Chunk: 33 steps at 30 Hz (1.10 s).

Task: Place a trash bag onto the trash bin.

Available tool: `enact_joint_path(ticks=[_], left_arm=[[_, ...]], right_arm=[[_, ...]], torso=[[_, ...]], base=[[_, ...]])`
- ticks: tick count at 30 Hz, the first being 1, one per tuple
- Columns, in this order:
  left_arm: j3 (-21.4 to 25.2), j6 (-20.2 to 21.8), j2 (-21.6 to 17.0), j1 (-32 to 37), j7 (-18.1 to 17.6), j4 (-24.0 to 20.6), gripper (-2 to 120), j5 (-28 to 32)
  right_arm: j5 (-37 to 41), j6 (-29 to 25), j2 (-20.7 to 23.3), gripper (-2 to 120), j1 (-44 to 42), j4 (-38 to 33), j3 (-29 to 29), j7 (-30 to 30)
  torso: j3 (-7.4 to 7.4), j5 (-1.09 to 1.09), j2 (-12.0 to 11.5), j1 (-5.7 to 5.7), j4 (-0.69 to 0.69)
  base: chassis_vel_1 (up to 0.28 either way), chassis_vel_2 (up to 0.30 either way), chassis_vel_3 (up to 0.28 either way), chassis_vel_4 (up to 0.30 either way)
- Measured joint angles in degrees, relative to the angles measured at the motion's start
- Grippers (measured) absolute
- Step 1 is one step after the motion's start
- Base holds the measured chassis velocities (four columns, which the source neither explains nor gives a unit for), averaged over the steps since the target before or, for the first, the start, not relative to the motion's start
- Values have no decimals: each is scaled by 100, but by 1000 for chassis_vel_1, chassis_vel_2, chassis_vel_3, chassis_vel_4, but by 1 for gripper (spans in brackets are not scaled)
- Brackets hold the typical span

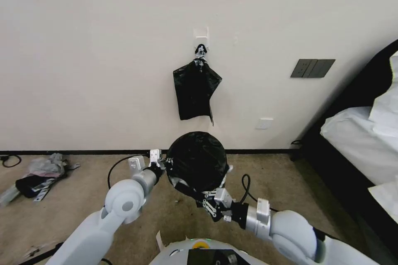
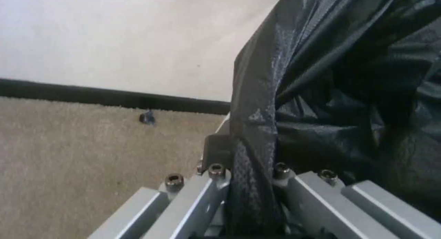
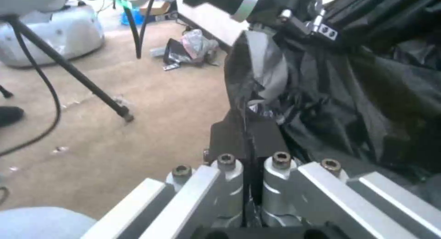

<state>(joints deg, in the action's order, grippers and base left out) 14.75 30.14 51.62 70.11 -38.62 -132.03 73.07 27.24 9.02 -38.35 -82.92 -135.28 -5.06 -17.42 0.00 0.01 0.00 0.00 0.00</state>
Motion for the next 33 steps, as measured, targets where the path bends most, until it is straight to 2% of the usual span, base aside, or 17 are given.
enact_joint_path(ticks=[7,11,24,33], left_arm=[[178,-8,18,-44,-359,-105,1,690],[233,-20,-1,-45,-416,-130,1,806],[330,-30,-66,20,-436,-204,1,956],[330,-26,-109,44,-428,-241,1,960]], right_arm=[[-730,-352,-481,0,29,534,258,-42],[-942,-462,-715,0,25,858,306,14],[-890,-561,-1155,0,19,1556,334,237],[-572,-546,-1408,0,111,2030,360,387]], torso=[[0,-1,0,0,0],[0,-1,0,0,0],[0,-1,0,0,0],[0,0,0,0,0]], base=[[0,0,0,0],[0,0,0,0],[0,0,0,0],[0,0,0,0]])
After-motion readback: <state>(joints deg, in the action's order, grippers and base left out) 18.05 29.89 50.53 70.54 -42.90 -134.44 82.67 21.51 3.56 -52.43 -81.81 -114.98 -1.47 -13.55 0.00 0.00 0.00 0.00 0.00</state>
